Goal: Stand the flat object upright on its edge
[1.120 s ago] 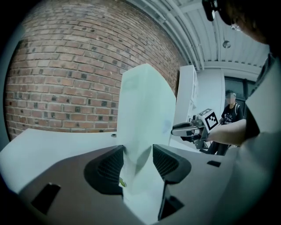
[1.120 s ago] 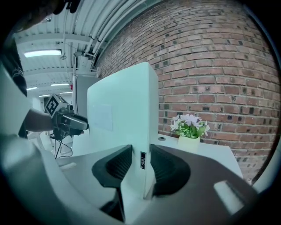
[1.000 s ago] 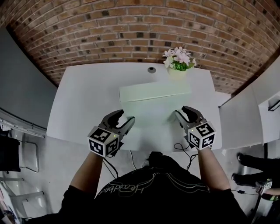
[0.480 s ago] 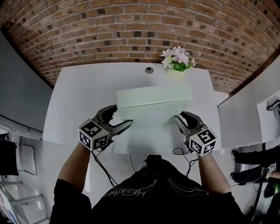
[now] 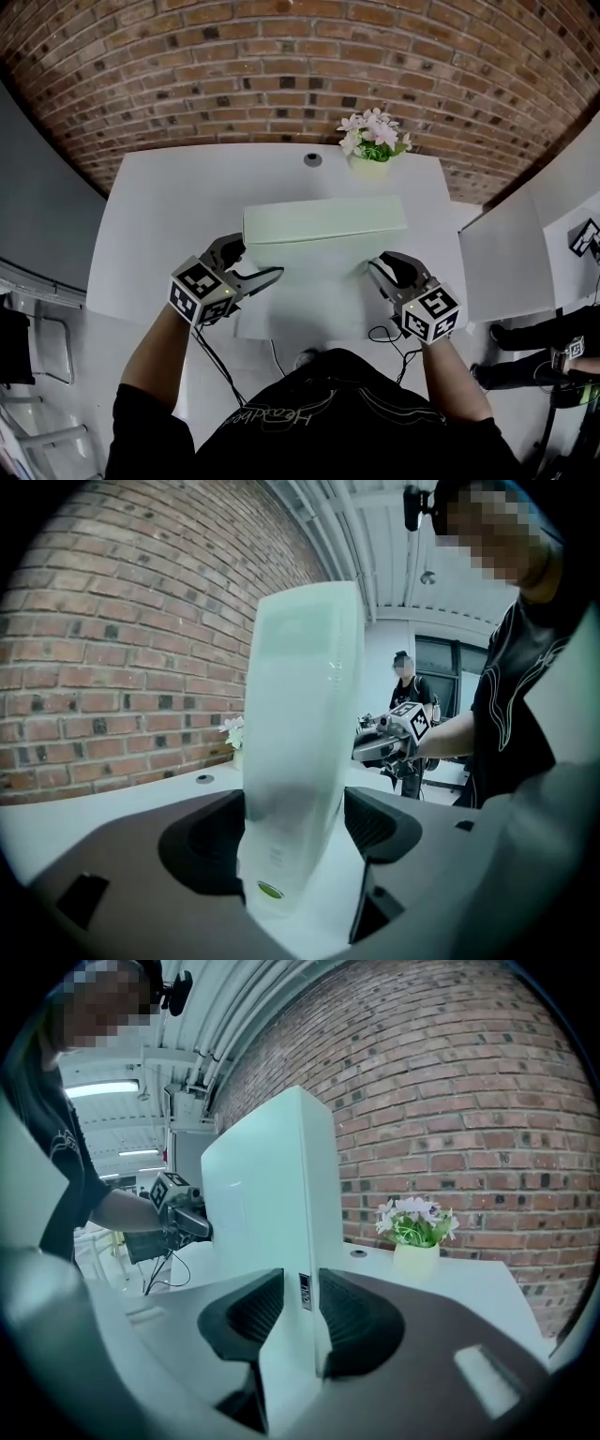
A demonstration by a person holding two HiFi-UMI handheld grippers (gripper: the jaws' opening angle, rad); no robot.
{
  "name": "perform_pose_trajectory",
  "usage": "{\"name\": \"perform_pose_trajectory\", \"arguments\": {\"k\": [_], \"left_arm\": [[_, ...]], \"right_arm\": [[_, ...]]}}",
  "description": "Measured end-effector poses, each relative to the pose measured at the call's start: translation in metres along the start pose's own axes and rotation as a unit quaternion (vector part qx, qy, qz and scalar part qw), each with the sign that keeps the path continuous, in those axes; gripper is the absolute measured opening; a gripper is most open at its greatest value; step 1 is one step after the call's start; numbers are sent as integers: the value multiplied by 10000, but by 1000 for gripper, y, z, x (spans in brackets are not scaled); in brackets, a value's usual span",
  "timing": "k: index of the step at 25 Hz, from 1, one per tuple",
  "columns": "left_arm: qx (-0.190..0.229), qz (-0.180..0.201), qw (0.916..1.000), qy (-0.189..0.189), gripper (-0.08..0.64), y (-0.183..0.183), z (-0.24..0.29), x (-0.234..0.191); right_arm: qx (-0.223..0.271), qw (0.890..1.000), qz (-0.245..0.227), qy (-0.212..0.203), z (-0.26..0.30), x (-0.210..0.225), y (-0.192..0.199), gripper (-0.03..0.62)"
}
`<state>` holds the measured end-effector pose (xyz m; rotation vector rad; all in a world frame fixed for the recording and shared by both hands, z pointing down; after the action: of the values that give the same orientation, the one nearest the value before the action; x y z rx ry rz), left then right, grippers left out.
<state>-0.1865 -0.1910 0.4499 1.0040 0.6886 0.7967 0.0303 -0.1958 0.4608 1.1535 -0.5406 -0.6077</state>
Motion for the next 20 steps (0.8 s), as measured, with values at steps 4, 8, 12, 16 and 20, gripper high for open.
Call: {"name": "perform_pose_trajectory", "arguments": {"k": [4, 8, 12, 16, 20], "left_arm": [[-8, -3, 9999, -171, 322, 3, -2, 0], [6, -67, 9993, -372, 318, 4, -4, 3], [-2, -284, 9969, -740, 313, 9, -9, 7], [-86, -516, 9913, -1207, 310, 14, -14, 26], [-239, -826, 9804, -1771, 310, 22, -27, 43]], "right_arm": [[36, 9998, 165, -79, 1, 0, 1, 123], [-18, 9999, 89, -95, 3, 1, -2, 124], [15, 9997, 50, -247, -2, -3, -9, 123], [-22, 9994, 288, -187, -13, -4, -6, 123], [57, 9966, 715, -410, -27, -13, -5, 123]]}}
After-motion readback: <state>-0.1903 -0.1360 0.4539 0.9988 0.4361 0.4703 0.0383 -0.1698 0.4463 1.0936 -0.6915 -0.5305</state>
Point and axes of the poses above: the fingertips, and each gripper's own axes: z forward along the fingers, x to its right, y out of its underside, the point moved 1 cm from there along -z, backward along the fingers, and after that the axes turned 4 degrees about y, right-handed, at the moved point
